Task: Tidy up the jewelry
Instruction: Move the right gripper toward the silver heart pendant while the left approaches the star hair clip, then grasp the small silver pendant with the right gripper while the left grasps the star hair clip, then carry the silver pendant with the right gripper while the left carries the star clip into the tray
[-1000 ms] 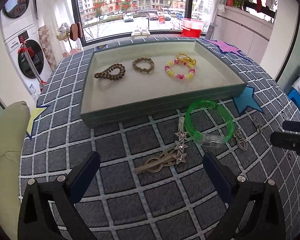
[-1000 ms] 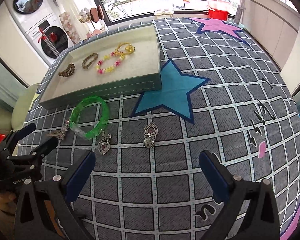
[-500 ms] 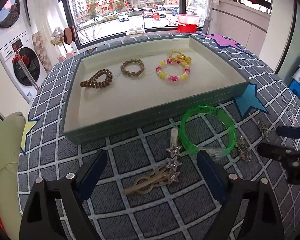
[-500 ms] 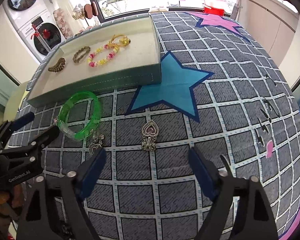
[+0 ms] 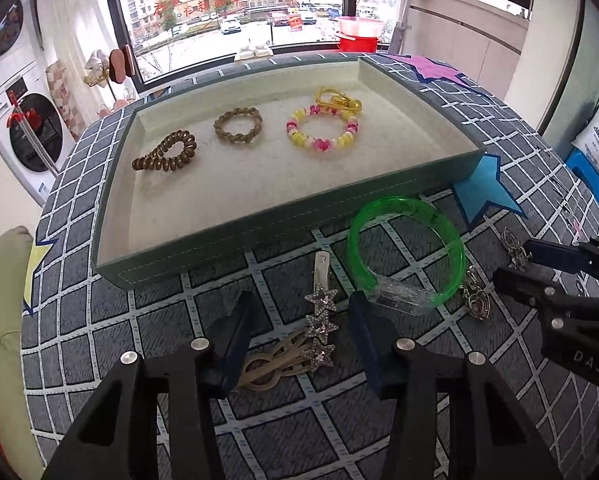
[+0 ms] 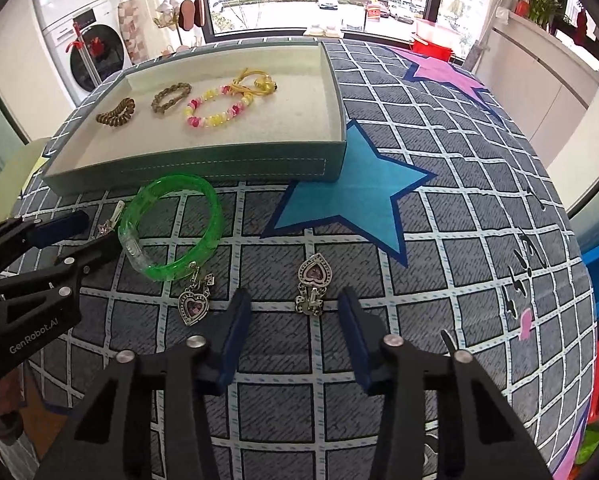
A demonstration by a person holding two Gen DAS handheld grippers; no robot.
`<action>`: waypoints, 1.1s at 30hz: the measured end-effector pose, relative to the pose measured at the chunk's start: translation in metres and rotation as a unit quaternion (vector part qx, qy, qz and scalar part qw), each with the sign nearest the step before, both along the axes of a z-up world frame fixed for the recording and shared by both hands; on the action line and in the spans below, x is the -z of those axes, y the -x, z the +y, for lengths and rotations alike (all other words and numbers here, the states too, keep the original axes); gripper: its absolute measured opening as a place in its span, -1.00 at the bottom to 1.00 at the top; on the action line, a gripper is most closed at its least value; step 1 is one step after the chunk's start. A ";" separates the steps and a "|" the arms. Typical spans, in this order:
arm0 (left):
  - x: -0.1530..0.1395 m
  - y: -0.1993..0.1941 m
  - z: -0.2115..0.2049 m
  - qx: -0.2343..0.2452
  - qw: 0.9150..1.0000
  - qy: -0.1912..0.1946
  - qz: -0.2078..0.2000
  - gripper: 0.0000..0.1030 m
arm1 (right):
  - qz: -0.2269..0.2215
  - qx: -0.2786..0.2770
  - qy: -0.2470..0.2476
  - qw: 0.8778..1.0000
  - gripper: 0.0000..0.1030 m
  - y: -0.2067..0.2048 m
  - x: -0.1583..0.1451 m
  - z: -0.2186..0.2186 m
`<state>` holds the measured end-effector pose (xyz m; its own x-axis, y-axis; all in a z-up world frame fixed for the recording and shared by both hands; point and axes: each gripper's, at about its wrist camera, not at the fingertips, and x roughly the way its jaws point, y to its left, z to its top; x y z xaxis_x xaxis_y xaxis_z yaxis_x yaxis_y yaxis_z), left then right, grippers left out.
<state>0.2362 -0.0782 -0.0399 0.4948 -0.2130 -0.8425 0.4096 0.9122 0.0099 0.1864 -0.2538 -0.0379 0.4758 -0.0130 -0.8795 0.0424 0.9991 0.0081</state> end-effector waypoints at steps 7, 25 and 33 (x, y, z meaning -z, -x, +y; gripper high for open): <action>-0.003 0.003 -0.008 0.024 1.000 0.007 0.003 -0.42 | -0.004 0.003 -0.007 1.000 -0.68 0.002 -0.001 -0.003; -0.051 0.034 0.024 -0.005 0.996 0.071 -0.049 -0.42 | -0.028 -0.001 -0.108 0.994 -0.68 0.024 -0.032 -0.030; -0.075 0.036 0.045 -0.025 0.992 0.095 -0.075 -0.42 | -0.047 -0.005 -0.135 0.990 -0.68 0.017 -0.060 -0.034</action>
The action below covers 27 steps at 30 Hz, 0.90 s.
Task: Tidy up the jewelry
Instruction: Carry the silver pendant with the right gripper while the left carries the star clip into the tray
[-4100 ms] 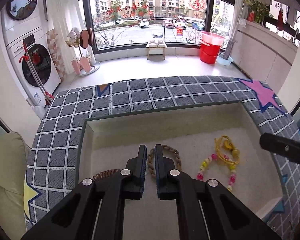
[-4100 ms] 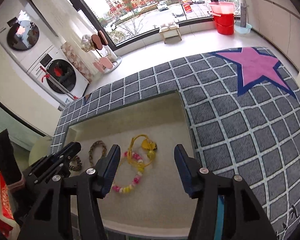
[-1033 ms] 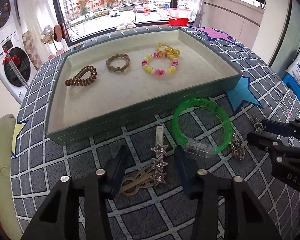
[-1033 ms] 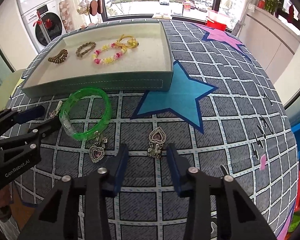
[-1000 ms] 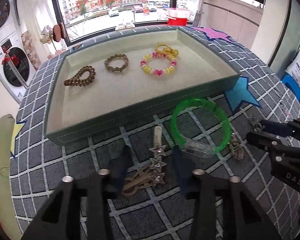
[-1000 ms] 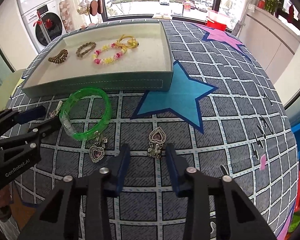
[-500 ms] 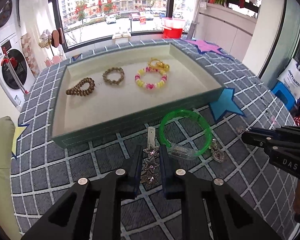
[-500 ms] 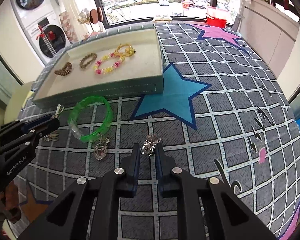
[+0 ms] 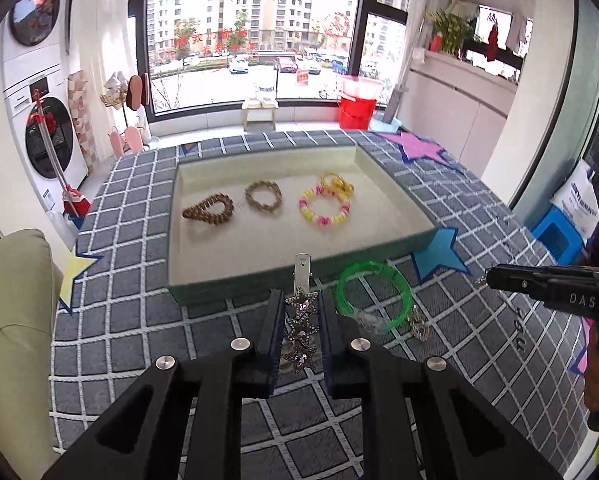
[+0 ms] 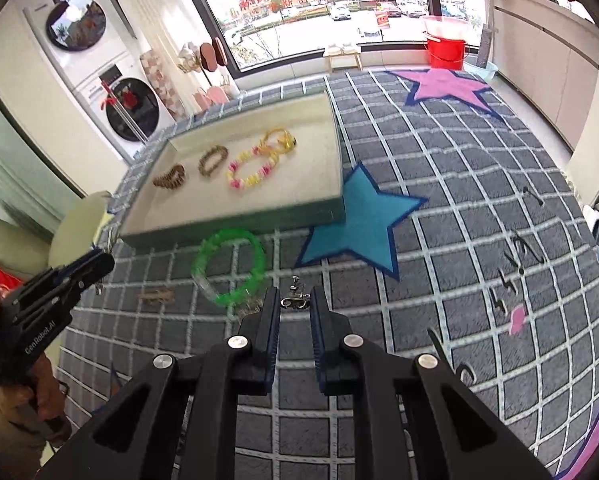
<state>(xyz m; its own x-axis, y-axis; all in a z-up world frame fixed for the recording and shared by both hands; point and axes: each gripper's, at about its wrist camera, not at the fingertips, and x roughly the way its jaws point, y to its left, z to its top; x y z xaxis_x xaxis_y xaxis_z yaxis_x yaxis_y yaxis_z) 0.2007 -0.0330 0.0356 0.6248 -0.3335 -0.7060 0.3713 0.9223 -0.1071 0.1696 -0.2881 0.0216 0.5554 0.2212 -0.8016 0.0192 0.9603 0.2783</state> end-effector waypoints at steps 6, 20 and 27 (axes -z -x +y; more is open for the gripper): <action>-0.012 -0.017 0.012 -0.021 1.000 0.021 -0.002 -0.42 | -0.019 -0.007 0.005 1.000 -0.68 -0.025 -0.024 0.001; -0.022 -0.099 0.019 -0.069 0.996 0.046 0.019 -0.42 | -0.040 -0.032 -0.032 0.998 -0.68 -0.117 -0.047 0.006; -0.013 -0.144 0.010 -0.076 0.996 0.036 0.017 -0.42 | -0.043 -0.019 -0.035 0.998 -0.68 -0.162 -0.030 0.006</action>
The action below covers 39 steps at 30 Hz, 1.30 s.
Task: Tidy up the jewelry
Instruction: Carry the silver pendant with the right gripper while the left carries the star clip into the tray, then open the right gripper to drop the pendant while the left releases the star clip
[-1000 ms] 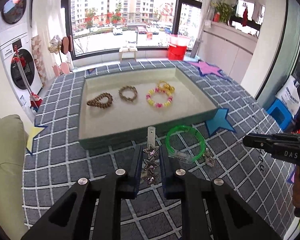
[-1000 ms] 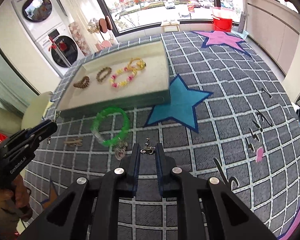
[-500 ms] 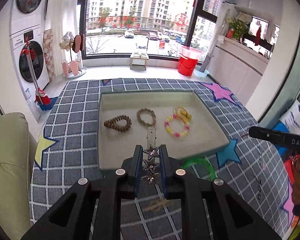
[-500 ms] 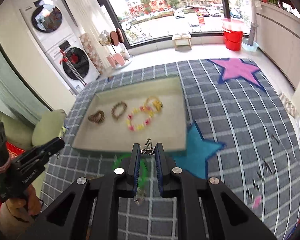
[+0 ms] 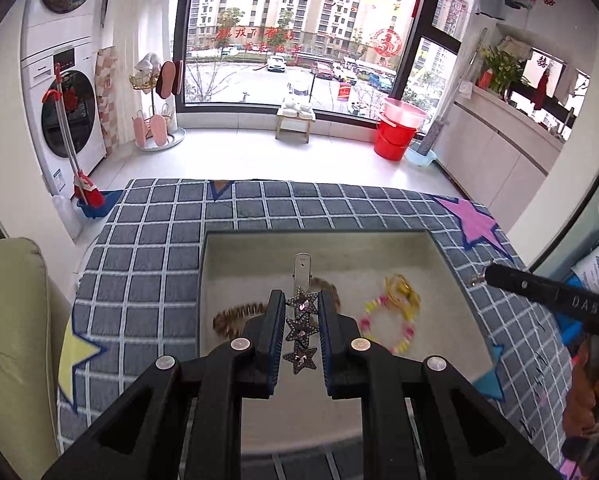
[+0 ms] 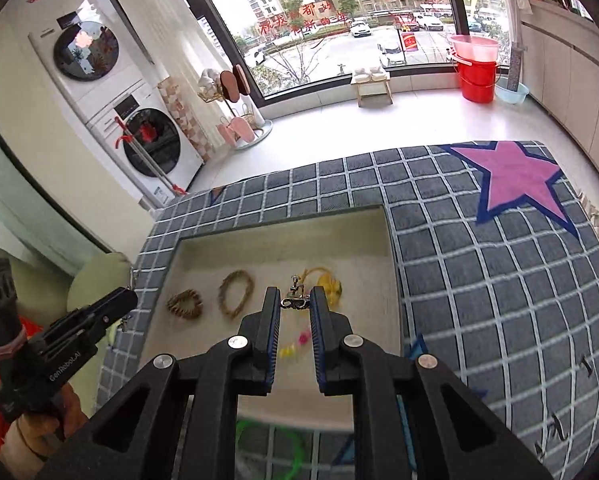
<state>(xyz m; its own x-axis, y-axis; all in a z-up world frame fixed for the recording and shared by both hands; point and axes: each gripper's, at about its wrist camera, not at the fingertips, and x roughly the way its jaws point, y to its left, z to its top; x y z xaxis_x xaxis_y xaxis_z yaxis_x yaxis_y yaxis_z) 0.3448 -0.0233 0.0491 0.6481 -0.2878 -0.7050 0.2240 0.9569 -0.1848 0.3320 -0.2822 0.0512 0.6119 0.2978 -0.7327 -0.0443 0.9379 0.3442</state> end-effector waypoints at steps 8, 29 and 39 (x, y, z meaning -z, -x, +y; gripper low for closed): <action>0.033 -0.038 -0.023 -0.003 0.999 -0.040 0.019 -0.42 | 0.015 -0.002 0.030 0.999 -0.68 -0.037 0.029 0.011; 0.076 -0.047 -0.056 0.021 0.992 -0.117 0.050 -0.41 | 0.055 0.010 0.068 0.996 -0.66 -0.059 0.084 0.016; 0.071 -0.042 -0.055 0.010 0.992 -0.116 0.048 -0.41 | 0.047 0.009 0.053 0.997 0.19 -0.053 0.074 0.014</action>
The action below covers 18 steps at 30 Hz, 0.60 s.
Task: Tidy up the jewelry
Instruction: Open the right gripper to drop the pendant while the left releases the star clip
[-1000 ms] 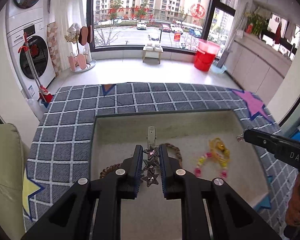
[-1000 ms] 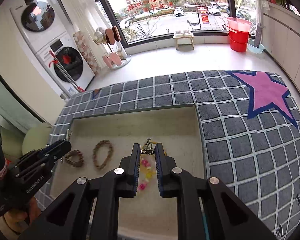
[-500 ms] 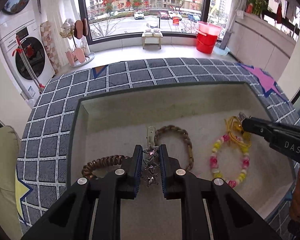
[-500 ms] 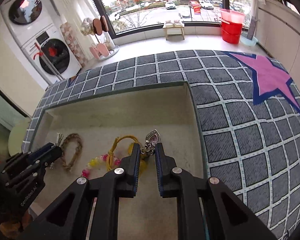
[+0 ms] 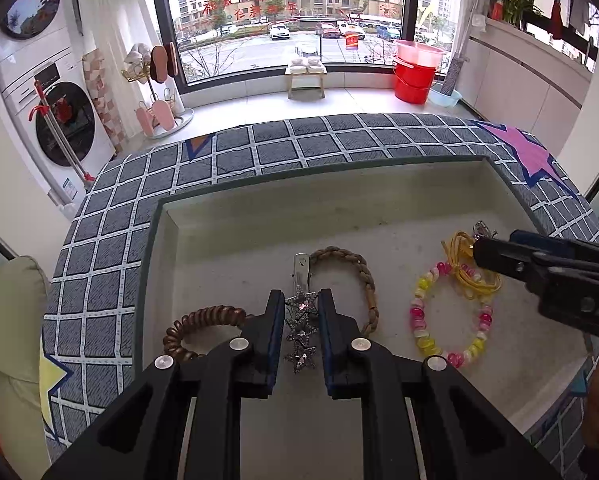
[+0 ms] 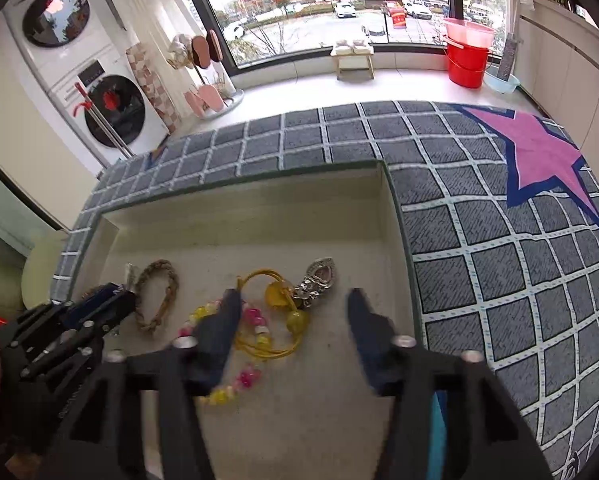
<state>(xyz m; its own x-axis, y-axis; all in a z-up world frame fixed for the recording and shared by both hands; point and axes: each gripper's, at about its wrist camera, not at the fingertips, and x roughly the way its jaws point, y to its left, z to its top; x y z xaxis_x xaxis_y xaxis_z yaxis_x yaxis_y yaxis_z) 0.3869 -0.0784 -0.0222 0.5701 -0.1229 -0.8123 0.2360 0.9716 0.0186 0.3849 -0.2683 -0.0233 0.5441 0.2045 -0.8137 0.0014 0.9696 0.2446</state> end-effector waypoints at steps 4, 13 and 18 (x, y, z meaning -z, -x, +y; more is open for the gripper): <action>-0.002 0.003 0.001 0.000 1.000 -0.002 0.000 -0.41 | -0.007 -0.001 -0.013 1.000 0.19 0.006 -0.009 -0.001; -0.008 0.006 0.005 -0.002 1.000 -0.001 -0.005 -0.41 | -0.008 -0.003 -0.025 1.000 0.19 0.018 -0.016 0.002; -0.012 0.009 0.008 -0.005 1.000 0.002 -0.007 -0.41 | -0.007 0.000 -0.031 0.999 0.20 0.022 -0.020 0.002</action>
